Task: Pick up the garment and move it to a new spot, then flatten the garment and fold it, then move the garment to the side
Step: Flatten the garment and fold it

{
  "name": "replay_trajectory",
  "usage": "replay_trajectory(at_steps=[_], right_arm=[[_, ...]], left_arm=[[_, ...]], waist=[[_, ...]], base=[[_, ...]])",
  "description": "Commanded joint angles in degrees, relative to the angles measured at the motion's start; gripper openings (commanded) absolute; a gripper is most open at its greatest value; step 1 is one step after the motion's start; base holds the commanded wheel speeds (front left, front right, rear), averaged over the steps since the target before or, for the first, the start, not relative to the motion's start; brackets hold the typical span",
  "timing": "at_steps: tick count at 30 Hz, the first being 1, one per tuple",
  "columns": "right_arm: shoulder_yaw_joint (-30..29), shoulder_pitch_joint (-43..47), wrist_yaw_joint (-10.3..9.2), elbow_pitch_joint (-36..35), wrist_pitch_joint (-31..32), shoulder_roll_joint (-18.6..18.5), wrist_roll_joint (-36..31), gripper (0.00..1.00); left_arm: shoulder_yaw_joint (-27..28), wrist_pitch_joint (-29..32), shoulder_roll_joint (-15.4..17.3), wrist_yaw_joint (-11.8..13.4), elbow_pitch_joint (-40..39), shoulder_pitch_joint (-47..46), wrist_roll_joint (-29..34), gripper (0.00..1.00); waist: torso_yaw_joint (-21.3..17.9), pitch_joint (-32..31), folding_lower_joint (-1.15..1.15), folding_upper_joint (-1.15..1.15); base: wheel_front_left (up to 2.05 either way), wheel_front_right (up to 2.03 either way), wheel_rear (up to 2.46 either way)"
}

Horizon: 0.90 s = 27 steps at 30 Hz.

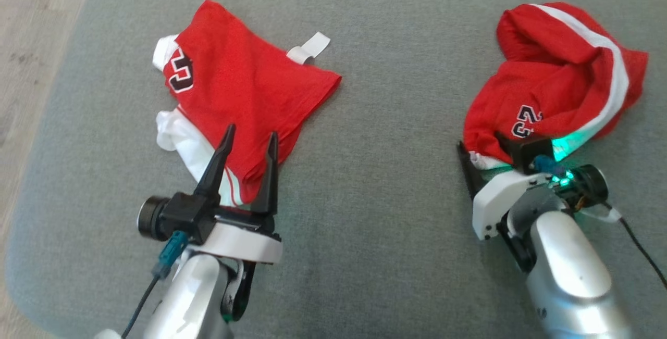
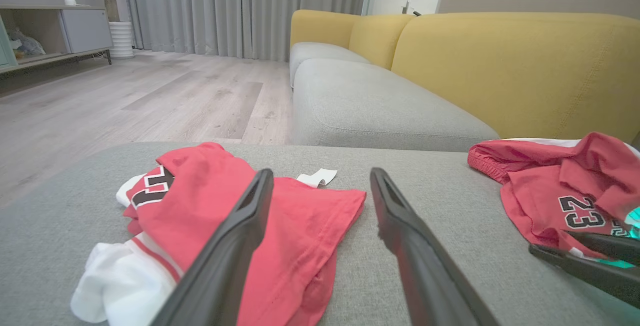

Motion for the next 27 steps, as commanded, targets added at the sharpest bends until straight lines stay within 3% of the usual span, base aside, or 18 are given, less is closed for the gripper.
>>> replay_trajectory(at_steps=[1,8,9,10,11,20,27], right_arm=[[0.9,-1.5,-0.04,0.5,1.3,-0.1,1.7,1.00],[3.8,-2.8,-0.04,5.4,4.3,-0.1,3.1,1.00],[4.1,-2.9,-0.04,6.0,4.8,-0.1,3.4,0.73],[4.4,-3.0,-0.04,6.5,5.1,-0.1,3.6,0.21],[4.7,-3.2,-0.04,6.9,5.1,-0.1,3.9,0.00],[4.0,-6.1,-0.04,4.4,-3.8,-0.1,9.5,0.00],[3.9,-13.9,-0.04,0.8,-8.7,-0.1,13.4,0.00]], left_arm=[[2.3,-0.5,-0.1,-0.2,-1.8,-2.5,0.4,1.00],[3.9,-0.5,-0.6,-1.0,-3.1,-2.0,0.0,1.00],[4.0,-0.5,-0.7,-1.2,-3.1,-2.0,0.2,1.00],[4.1,-0.5,-0.7,-1.2,-3.1,-2.0,0.3,1.00],[4.2,-0.5,-0.7,-1.3,-3.1,-2.1,0.4,1.00],[5.5,-0.5,-0.9,-1.6,-2.6,-1.1,1.0,1.00],[5.1,-0.5,-0.9,-1.5,-2.5,0.3,0.3,1.00]], waist=[[0.6,0.2,-0.01,0.00],[-0.2,-0.7,-0.01,0.00],[-0.4,-0.9,-0.01,0.00],[-0.5,-1.1,-0.01,0.00],[-0.6,-1.2,-0.01,0.00],[-2.0,-3.4,-0.01,0.00],[-1.6,-6.5,-0.01,0.00]], base=[[0.00,0.00,0.00],[0.00,0.00,0.00],[0.00,0.00,0.00],[0.00,0.00,0.00],[0.00,0.00,0.00],[0.00,0.00,0.00],[0.00,0.00,0.00]])
